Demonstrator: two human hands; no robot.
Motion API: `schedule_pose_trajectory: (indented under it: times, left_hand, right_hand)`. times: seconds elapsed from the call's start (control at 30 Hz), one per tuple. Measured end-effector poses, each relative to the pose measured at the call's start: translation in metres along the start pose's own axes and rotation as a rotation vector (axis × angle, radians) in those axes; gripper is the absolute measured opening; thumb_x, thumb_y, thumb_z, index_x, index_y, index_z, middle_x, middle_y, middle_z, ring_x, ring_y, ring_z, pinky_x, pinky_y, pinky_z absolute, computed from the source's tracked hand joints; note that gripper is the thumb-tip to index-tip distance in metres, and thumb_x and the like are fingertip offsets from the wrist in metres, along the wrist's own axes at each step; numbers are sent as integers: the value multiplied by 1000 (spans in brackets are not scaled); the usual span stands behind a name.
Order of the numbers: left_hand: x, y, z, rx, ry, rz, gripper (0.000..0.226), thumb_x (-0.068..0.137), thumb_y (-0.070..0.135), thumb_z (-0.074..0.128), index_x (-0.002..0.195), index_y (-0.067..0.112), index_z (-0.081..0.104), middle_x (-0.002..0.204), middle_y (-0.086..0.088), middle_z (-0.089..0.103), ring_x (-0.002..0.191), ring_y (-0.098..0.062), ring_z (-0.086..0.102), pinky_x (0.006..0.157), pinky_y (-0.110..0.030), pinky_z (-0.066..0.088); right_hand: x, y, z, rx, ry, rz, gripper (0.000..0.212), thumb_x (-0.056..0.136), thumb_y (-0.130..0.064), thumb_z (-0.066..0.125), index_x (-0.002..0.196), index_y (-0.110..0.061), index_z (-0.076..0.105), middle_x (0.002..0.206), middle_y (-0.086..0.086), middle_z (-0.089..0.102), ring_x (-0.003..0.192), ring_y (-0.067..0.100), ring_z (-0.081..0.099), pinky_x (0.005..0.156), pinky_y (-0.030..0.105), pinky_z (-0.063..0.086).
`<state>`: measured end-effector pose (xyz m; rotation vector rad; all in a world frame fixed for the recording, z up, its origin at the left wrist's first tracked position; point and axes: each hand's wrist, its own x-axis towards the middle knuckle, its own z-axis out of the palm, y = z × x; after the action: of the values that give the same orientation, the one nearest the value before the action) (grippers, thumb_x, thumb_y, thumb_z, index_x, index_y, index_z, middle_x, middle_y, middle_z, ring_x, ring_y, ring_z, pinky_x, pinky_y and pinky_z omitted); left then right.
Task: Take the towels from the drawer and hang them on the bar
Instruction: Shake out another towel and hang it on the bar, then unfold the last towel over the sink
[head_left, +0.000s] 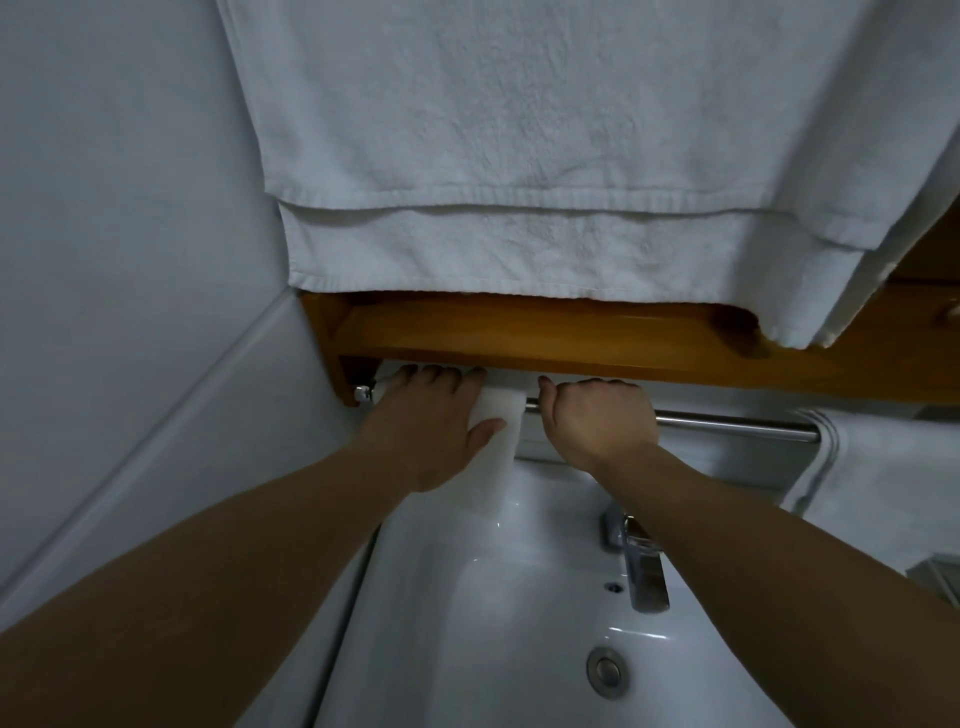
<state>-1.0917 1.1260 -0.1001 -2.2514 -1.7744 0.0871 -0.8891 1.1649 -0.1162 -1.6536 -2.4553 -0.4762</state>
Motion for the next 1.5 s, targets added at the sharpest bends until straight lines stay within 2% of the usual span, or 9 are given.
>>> schedule_pose_trajectory:
  times: [0.13, 0.3, 0.37, 0.43, 0.5, 0.6, 0.77, 0.97, 1.5]
  left_hand:
    - [-11, 9, -21, 15, 133, 19, 61, 95, 62, 22, 127, 20, 53, 110, -2, 65, 104, -24, 58, 94, -42, 38]
    - [-27, 23, -44, -88, -3, 86, 58, 100, 58, 20, 136, 19, 44, 135, -4, 52, 124, -22, 46, 103, -39, 39]
    - [-36, 33, -54, -86, -34, 95, 59, 101, 56, 20, 140, 17, 41, 137, -6, 52, 128, -24, 46, 108, -41, 36]
    - [-45, 42, -62, -92, -48, 68, 59, 101, 55, 22, 143, 16, 38, 139, -8, 51, 130, -26, 44, 110, -43, 35]
    - [-51, 50, -70, -93, -47, 48, 61, 101, 55, 23, 145, 15, 36, 142, -8, 50, 132, -26, 43, 109, -43, 35]
    - [-63, 61, -81, -92, -18, 54, 62, 101, 56, 25, 145, 14, 38, 139, -9, 52, 128, -26, 46, 105, -42, 39]
    - [-85, 74, -104, -123, -20, 57, 61, 98, 58, 27, 140, 15, 42, 132, -9, 57, 120, -27, 49, 98, -41, 41]
    - [-118, 80, -135, -130, -11, -9, 64, 97, 59, 27, 141, 15, 41, 131, -9, 56, 119, -27, 49, 96, -43, 41]
    - [-238, 162, -210, -55, -33, -165, 64, 97, 60, 29, 143, 17, 38, 141, -7, 52, 129, -28, 47, 103, -44, 42]
  right_hand:
    - [-3, 3, -4, 25, -26, 5, 64, 104, -41, 10, 79, -18, 64, 53, -4, 41, 43, 17, 36, 49, 26, 26]
    - [-14, 12, -20, 141, 7, 115, 57, 103, -55, 25, 74, -20, 60, 58, -4, 48, 55, 19, 50, 57, 28, 38]
    - [-22, 15, -31, 178, -17, 149, 56, 102, -57, 24, 87, -21, 64, 67, -3, 55, 65, 19, 56, 64, 31, 41]
    - [-35, 18, -43, 180, -78, 163, 57, 102, -57, 21, 107, -19, 63, 90, 3, 66, 86, 24, 62, 79, 36, 46]
    - [-54, 24, -55, 163, -131, 174, 57, 102, -57, 20, 123, -18, 55, 114, 8, 65, 105, 28, 60, 91, 42, 45]
    - [-83, 32, -74, 132, -178, 194, 58, 101, -58, 20, 134, -19, 46, 127, 11, 60, 115, 30, 55, 97, 45, 43]
    - [-128, 53, -118, 131, -197, 298, 63, 98, -63, 25, 142, -20, 40, 136, 11, 55, 122, 31, 51, 100, 46, 43]
    - [-173, 64, -159, 183, -277, 300, 71, 96, -66, 32, 152, -23, 28, 152, 11, 42, 135, 33, 43, 107, 48, 42]
    - [-317, 126, -206, 246, -416, 262, 69, 94, -57, 45, 152, -23, 29, 147, 9, 43, 129, 32, 46, 99, 45, 46]
